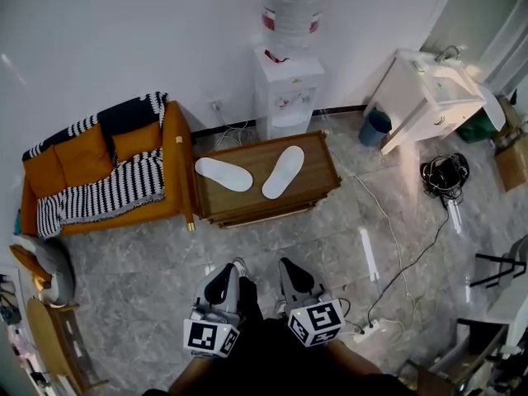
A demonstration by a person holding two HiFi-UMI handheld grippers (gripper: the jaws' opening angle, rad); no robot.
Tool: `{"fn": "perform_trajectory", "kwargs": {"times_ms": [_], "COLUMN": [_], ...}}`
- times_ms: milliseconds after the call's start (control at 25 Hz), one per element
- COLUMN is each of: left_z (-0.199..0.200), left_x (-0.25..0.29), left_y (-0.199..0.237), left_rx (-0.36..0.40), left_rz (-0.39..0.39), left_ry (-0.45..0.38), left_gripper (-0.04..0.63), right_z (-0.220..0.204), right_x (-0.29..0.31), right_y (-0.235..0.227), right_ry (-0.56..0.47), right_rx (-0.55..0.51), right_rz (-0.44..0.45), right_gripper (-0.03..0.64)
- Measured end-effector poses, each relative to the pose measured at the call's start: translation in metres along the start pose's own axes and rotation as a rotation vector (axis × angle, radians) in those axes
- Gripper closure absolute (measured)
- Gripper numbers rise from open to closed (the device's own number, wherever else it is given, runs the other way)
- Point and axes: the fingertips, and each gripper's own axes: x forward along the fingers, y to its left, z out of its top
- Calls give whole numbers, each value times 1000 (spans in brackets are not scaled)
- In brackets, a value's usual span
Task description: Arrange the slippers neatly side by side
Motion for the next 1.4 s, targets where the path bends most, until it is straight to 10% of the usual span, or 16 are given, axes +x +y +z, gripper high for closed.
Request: {"fn": "perform_trajectory", "kwargs": {"times_ms": [640, 1400], "left_z": [36, 49], "left_x": [66, 161], "left_y": [109, 116], "left_rx": [8, 27], "left_rz": [-126, -119], "left_ry": [30, 26], "left_gripper": [578, 578], "right_z": [34, 54], "right_x": [118, 197], "right_y": [11, -81], "right_ry": [6, 26], "right_rx": [77, 105], "right_rz": [-141, -170], "right_gripper": [604, 604]}}
